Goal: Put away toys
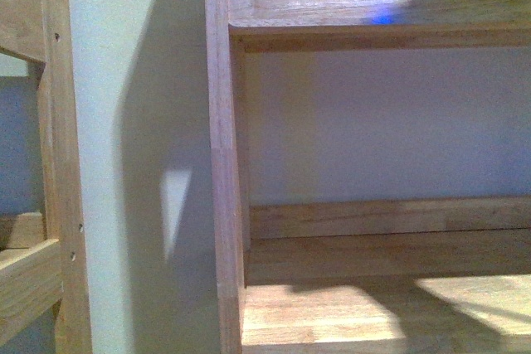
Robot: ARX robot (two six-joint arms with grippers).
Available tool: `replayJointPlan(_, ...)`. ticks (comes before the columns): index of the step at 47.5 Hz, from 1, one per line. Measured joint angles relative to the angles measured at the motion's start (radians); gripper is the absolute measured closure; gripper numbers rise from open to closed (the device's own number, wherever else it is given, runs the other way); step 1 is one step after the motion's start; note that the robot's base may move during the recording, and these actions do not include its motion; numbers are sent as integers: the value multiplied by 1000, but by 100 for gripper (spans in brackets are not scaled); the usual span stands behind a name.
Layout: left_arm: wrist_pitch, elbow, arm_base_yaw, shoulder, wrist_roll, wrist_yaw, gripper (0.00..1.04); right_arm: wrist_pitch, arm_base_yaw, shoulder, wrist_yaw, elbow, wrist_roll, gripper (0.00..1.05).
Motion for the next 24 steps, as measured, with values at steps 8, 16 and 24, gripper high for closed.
replayJointPlan(8,0,0,0,0,0,0,6,-102,8,134,-32,211,88,85)
replayJointPlan(16,0,0,0,0,0,0,6,-199,10,280,-56,435,173,85)
replayJointPlan(24,0,0,0,0,0,0,6,-323,20,465,-82,711,220,85)
